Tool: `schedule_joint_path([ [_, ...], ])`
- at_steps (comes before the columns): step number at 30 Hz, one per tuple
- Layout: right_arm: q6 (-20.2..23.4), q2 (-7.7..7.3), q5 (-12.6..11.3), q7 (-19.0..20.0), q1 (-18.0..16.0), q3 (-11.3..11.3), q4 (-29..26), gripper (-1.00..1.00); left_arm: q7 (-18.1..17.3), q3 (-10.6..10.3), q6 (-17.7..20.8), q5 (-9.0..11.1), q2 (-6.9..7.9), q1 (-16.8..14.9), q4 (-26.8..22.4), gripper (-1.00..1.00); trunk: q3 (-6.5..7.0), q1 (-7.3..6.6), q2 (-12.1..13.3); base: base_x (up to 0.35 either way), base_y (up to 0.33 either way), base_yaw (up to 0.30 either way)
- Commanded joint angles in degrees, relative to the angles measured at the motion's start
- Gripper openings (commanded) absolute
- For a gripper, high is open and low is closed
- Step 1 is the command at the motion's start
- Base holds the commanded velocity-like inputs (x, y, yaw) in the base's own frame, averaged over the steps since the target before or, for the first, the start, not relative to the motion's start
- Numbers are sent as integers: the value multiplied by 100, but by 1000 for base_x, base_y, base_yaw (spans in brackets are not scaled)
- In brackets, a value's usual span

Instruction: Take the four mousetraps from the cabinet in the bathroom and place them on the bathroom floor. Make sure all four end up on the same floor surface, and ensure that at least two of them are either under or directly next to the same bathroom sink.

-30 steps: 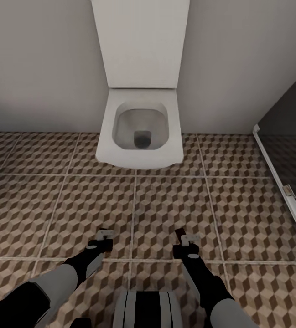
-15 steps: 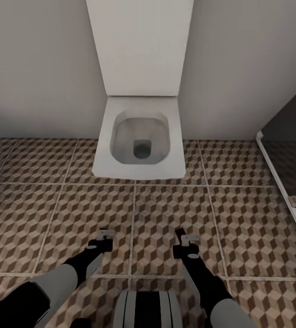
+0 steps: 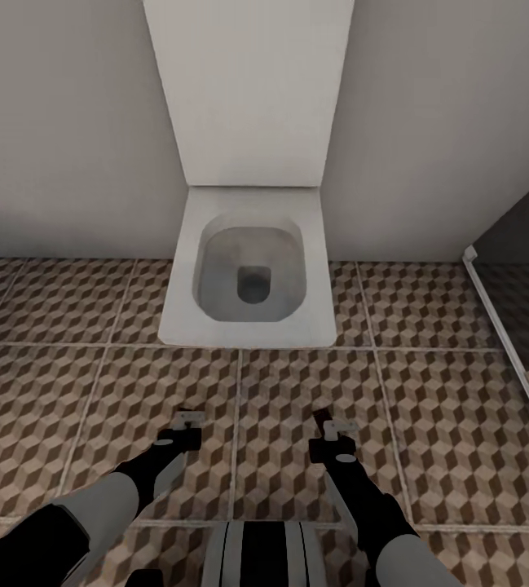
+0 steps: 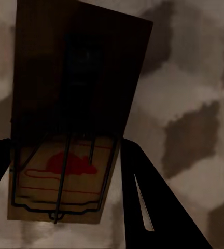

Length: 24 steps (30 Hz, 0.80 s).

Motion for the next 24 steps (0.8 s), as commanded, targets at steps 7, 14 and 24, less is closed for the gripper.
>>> schedule_joint_path([
  [7,41,-3,-2,-35,-1,22,-9,-100,49,-51,4,29,1,-2,-6,-100,-3,1,-1,150,0,0],
  [14,40,-3,-5,-35,-1,22,-9,-100,49,-51,4,29,6,-2,-6,-100,-3,1,-1,137,0,0],
  [24,40,-3,-3,-35,-1,22,-9,-100,49,-51,-1,29,10,-2,-6,-100,-3,1,-1,44,0,0],
])
